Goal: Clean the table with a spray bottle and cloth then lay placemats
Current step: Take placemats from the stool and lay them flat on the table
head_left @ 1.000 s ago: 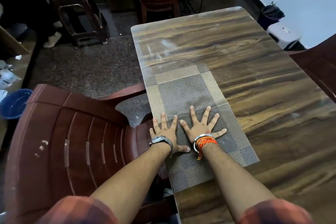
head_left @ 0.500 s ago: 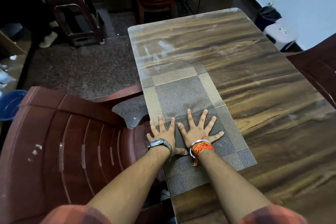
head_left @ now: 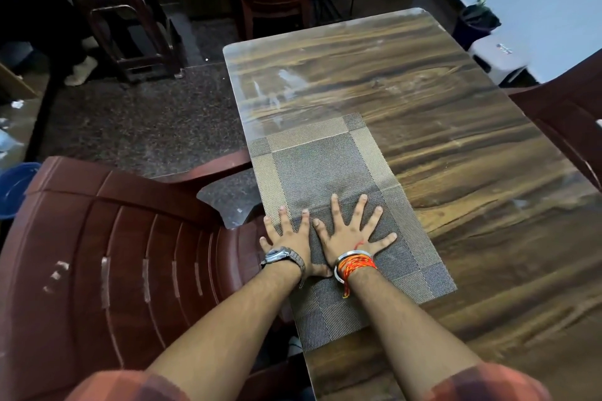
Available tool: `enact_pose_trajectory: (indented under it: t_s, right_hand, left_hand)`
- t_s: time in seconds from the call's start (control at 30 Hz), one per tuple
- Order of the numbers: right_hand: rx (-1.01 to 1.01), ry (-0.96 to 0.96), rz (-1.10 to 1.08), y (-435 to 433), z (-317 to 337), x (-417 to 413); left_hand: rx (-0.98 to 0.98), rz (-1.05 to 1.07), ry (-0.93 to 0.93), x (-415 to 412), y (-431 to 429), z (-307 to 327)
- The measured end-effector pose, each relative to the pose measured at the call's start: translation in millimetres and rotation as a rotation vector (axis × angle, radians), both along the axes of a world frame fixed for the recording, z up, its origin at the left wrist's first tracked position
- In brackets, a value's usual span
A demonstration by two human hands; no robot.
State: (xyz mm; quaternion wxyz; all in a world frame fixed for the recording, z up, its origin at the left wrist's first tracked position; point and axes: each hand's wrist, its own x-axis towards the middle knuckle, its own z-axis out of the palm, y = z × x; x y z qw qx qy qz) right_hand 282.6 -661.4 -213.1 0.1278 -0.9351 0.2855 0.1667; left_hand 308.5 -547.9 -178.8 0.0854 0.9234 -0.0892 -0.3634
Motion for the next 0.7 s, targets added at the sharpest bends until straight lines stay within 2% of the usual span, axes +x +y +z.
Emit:
enact_pose_trajectory:
  t_s: [0.07, 0.17, 0.23, 0.43, 0.7]
  right_hand:
    - [-0.038, -0.071, 0.146, 5.8, -0.9, -1.2]
    - [0.007, -0.162, 0.528, 11.2, -2.5, 0.5]
    - [0.036, -0.194, 0.597, 4.0, -3.5, 1.5]
    - [0.015, -0.196, 0.637, -46.2, -8.0, 2.9]
    - [-0.097, -0.152, 0.345, -120.3, -6.5, 2.1]
  left_hand:
    - [0.020, -0.009, -0.027, -0.2, 0.9, -3.7]
    - [0.019, -0.010, -0.041, -0.7, 3.4, -7.7]
    - [0.021, -0.002, -0.034, -1.3, 3.6, -5.9]
    - [0.089, -0.044, 0.003, 3.8, 0.4, 1.8]
    - [0.161, -0.106, -0.029, 3.0, 1.0, 2.8]
